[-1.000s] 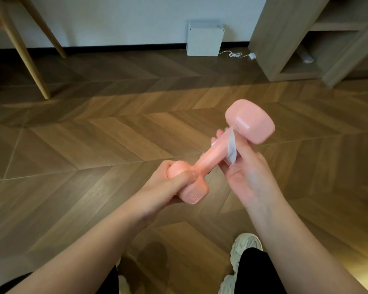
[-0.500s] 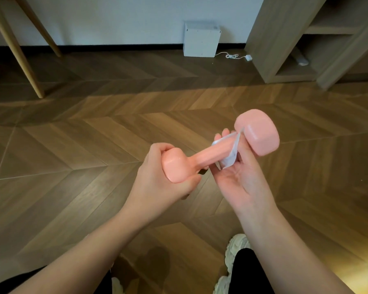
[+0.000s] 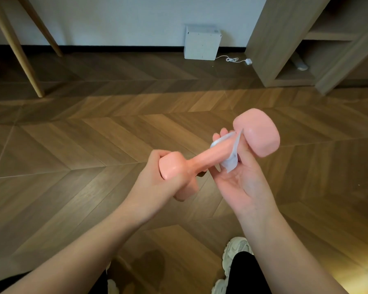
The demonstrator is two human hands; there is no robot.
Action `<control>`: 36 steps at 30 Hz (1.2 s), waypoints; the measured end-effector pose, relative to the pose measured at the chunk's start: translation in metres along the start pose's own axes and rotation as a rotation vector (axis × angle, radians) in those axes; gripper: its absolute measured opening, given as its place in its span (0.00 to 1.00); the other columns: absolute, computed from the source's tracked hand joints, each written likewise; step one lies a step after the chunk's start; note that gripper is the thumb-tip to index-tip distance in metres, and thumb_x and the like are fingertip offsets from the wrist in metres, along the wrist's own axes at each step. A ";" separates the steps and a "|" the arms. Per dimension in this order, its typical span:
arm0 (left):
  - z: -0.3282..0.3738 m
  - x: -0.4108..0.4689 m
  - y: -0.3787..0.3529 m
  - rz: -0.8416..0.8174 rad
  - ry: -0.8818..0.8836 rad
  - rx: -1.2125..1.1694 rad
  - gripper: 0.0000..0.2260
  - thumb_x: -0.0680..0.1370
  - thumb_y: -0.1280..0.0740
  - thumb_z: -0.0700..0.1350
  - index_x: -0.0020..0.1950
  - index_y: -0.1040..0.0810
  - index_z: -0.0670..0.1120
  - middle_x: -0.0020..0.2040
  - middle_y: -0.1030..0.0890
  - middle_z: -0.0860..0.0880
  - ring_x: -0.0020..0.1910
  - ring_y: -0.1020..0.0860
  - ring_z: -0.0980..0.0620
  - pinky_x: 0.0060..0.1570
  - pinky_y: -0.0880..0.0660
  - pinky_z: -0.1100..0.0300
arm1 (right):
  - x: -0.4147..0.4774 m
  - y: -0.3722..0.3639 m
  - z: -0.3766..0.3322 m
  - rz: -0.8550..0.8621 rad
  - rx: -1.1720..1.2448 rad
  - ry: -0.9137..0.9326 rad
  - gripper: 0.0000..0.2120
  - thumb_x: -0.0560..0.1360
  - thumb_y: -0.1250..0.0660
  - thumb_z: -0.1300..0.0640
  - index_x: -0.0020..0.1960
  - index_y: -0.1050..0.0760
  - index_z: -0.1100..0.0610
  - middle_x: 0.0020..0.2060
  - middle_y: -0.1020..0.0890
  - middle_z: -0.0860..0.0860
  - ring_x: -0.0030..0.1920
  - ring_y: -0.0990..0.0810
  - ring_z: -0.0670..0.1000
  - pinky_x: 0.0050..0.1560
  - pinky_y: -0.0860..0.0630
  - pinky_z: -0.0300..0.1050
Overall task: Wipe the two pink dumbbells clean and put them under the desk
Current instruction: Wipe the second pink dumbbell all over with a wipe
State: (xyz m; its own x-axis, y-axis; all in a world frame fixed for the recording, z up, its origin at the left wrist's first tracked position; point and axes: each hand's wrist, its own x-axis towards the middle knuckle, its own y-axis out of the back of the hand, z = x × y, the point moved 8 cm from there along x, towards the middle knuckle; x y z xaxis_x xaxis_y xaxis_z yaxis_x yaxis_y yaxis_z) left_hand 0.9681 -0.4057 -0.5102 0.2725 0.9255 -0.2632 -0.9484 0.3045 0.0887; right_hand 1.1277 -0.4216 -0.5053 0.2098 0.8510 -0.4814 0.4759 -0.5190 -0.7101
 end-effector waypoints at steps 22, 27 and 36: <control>-0.029 -0.018 -0.040 -0.675 0.659 -0.730 0.38 0.74 0.41 0.70 0.71 0.28 0.40 0.52 0.24 0.32 0.40 0.18 0.37 0.41 0.17 0.48 | -0.010 -0.017 -0.007 -0.155 -0.076 0.002 0.25 0.69 0.31 0.55 0.66 0.25 0.53 0.52 0.15 0.51 0.55 0.16 0.51 0.63 0.24 0.54; -0.030 -0.007 -0.031 -0.532 0.394 -0.610 0.48 0.59 0.17 0.56 0.74 0.34 0.47 0.64 0.24 0.33 0.54 0.20 0.37 0.48 0.19 0.49 | -0.004 -0.011 -0.006 -0.082 -0.124 0.043 0.32 0.66 0.29 0.55 0.70 0.27 0.55 0.56 0.16 0.52 0.57 0.17 0.51 0.53 0.18 0.46; -0.024 -0.013 -0.038 -0.578 0.538 -0.768 0.37 0.68 0.33 0.70 0.65 0.21 0.42 0.56 0.24 0.29 0.46 0.19 0.35 0.46 0.18 0.46 | -0.006 -0.011 -0.007 -0.119 -0.087 0.005 0.30 0.68 0.29 0.56 0.70 0.28 0.53 0.59 0.17 0.53 0.58 0.17 0.52 0.56 0.19 0.49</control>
State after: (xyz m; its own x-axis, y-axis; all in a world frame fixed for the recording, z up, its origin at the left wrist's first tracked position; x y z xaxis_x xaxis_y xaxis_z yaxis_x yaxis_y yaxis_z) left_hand 0.9967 -0.4352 -0.5331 0.7783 0.4126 -0.4732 -0.5998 0.2658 -0.7547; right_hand 1.1269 -0.4201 -0.4915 0.1517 0.9068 -0.3933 0.5696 -0.4054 -0.7150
